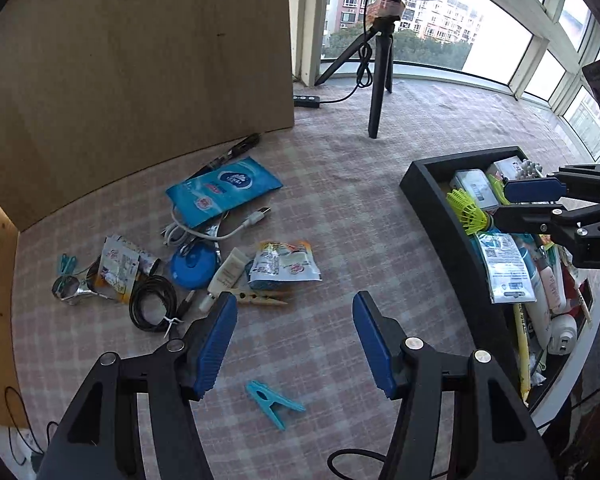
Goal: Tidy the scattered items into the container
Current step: 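Grasp the black cable with the left gripper while the right grasps the snack packet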
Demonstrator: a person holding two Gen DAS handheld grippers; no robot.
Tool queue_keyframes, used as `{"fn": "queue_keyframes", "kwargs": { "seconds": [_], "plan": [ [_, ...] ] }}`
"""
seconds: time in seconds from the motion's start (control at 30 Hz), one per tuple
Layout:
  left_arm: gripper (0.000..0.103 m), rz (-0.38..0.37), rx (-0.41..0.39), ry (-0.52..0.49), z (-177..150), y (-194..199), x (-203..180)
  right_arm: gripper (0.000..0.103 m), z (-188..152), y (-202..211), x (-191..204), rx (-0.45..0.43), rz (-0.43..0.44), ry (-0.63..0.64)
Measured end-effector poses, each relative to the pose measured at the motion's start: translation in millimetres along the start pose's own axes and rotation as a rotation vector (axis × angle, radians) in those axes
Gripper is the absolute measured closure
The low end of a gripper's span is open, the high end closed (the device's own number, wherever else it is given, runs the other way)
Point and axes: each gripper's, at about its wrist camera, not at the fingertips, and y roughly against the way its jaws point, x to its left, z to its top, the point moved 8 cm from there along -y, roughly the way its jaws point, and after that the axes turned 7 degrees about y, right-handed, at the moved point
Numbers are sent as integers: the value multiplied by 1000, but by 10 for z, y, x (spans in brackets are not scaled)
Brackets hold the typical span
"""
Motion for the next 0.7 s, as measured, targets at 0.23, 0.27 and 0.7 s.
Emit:
{"fn": "queue_keyframes", "kwargs": {
  "seconds": [0.23, 0.27, 0.7],
  "plan": [
    [51, 64, 53, 49, -183, -142, 626, 56, 192, -298, 496, 14, 30, 151],
    [52, 73, 65, 52, -204, -178, 707, 56, 219, -347, 570, 20, 35, 168],
    [54, 94, 152, 14, -255, -599, 1113, 56, 329, -1201, 1283, 144, -16, 467]
  ]
}}
